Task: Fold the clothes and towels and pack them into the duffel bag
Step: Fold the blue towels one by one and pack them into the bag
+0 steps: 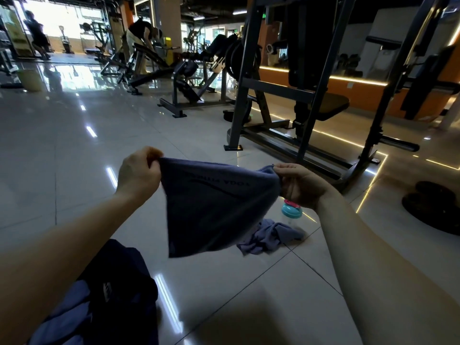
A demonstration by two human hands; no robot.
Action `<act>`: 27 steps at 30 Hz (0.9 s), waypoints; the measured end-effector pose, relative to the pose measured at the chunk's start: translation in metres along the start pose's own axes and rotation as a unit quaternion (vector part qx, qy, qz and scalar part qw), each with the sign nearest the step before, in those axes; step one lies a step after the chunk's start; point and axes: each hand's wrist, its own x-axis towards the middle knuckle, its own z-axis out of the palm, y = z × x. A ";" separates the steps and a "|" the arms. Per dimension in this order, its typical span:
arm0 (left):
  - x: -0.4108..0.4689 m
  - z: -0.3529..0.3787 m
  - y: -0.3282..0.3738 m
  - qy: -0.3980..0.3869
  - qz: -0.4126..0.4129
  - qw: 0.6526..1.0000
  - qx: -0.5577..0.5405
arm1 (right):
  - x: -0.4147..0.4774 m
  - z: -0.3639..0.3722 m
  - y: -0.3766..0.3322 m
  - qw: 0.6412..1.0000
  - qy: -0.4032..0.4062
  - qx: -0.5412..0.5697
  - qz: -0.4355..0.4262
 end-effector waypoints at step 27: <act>0.010 0.005 -0.018 -0.041 -0.148 0.978 -0.140 | 0.001 0.001 -0.005 0.977 0.088 -0.110 0.161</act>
